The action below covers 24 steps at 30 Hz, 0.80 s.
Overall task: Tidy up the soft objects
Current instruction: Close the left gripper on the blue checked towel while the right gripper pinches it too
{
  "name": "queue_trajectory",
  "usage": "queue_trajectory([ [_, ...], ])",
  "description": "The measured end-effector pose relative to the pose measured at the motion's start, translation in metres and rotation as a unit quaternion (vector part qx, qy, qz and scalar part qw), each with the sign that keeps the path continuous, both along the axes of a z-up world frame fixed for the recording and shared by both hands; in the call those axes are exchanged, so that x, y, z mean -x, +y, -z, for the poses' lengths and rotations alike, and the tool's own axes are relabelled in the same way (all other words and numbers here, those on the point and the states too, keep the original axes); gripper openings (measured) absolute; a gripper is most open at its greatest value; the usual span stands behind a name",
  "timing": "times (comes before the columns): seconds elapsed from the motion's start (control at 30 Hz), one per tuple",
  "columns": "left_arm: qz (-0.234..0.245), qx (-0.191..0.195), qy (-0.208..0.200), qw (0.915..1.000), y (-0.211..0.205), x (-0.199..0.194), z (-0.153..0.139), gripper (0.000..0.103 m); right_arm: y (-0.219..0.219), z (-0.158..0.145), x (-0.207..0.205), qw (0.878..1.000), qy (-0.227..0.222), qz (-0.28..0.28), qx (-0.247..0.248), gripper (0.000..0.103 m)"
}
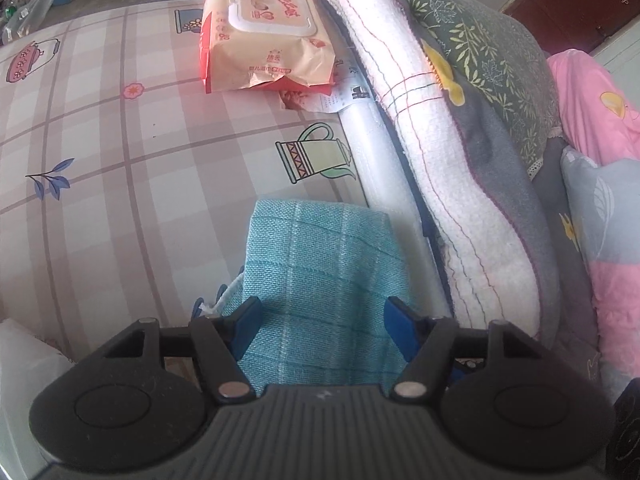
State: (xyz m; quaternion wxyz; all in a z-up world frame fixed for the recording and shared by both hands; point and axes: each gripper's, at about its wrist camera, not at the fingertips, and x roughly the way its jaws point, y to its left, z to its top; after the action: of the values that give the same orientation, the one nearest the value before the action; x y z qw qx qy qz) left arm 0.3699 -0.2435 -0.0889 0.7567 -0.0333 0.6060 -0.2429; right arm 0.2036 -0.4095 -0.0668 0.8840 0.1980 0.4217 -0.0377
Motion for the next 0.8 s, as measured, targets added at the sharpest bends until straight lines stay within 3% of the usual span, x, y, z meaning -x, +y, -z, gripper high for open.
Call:
queue_trajectory([
  [0.23,-0.011,0.003,0.028,0.9995,0.000,-0.011,0.017,0.070,-0.003,0.014,-0.015,0.999,0.005,0.005,-0.041,0.086],
  [0.57,-0.017,0.039,0.073,0.9964,0.007,-0.028,0.023,0.074,-0.008,0.024,-0.021,0.992,-0.025,-0.016,-0.119,0.084],
  [0.67,-0.015,0.069,0.101,0.9923,0.011,-0.031,0.026,0.074,-0.015,0.027,-0.022,0.988,-0.031,-0.009,-0.153,0.076],
  [0.8,-0.012,0.103,0.134,0.9854,0.017,-0.029,0.029,0.074,-0.031,0.035,-0.018,0.975,-0.035,0.014,-0.221,0.054],
])
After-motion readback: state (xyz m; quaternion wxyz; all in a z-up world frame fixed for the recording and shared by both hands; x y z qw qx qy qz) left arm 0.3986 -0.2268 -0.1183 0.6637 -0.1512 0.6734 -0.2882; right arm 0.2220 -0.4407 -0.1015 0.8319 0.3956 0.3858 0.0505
